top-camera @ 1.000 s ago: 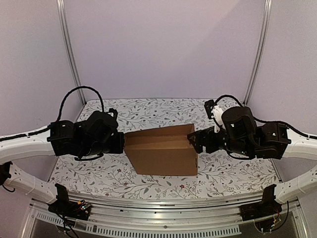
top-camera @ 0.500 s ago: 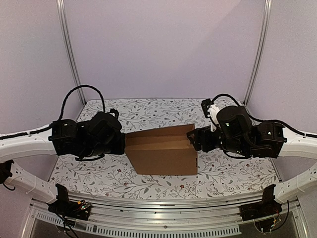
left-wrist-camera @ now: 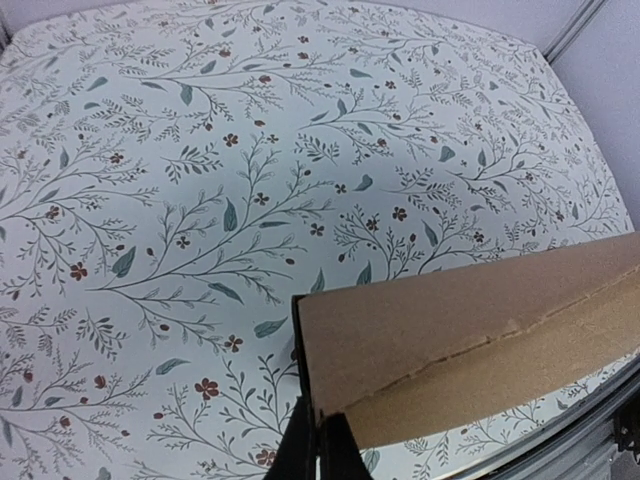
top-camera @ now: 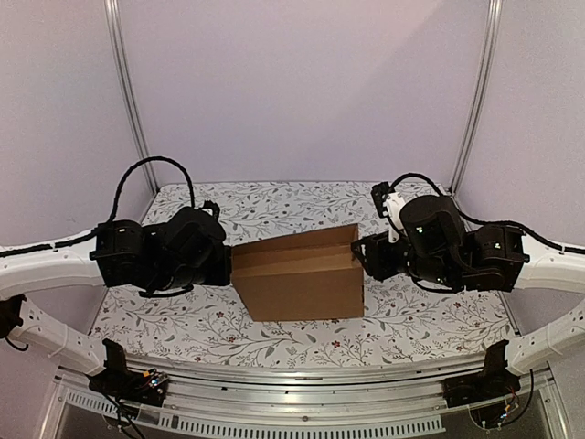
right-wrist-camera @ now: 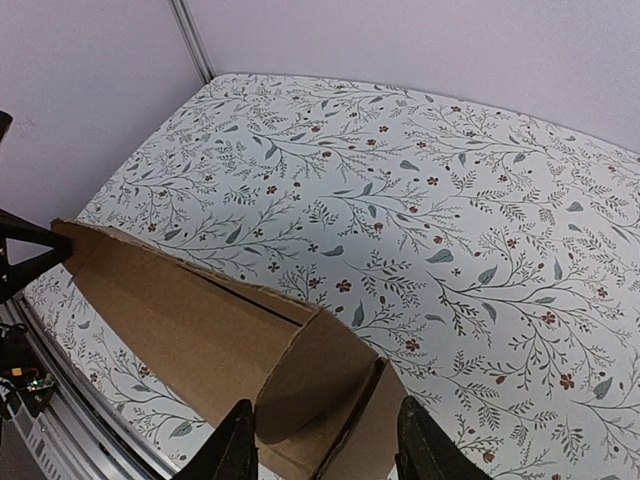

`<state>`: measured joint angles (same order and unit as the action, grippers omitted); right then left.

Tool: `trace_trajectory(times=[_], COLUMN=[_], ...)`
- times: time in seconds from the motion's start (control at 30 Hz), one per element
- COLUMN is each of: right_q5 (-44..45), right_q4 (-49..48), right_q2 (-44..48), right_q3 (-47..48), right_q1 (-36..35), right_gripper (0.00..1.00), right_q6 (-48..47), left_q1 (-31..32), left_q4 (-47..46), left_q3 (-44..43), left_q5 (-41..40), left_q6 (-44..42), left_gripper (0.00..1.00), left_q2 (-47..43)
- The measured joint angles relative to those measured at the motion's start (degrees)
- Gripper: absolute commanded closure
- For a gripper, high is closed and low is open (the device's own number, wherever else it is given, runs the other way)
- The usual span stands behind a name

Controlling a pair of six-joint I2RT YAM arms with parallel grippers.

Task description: Fold the paper box

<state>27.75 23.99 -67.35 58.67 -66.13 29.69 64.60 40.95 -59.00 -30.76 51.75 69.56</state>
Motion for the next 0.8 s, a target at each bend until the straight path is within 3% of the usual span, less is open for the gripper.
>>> trace_trajectory(times=[0.3,0.57,0.8], right_q5=[0.17,-0.7,-4.24], right_q4=[0.46,0.37,-2.23], right_q2=[0.22,0.83,3.19], right_q3=[0.0,0.0,-0.11], right_q1=[0.0,0.0,0.0], right_gripper=[0.69,0.51,0.45], right_q6=[0.04,-0.11,-0.39], left_q1=[0.09,0.11,0.11], left_q4=[0.42,0.59,0.79], left_q3=[0.0,0.0,-0.22], left_q5=[-0.55,-0.85,-1.2], left_q6=[0.04,0.02,0.02], left_gripper=[1.0,1.0,1.0], left_q2=[0.0,0.0,0.26])
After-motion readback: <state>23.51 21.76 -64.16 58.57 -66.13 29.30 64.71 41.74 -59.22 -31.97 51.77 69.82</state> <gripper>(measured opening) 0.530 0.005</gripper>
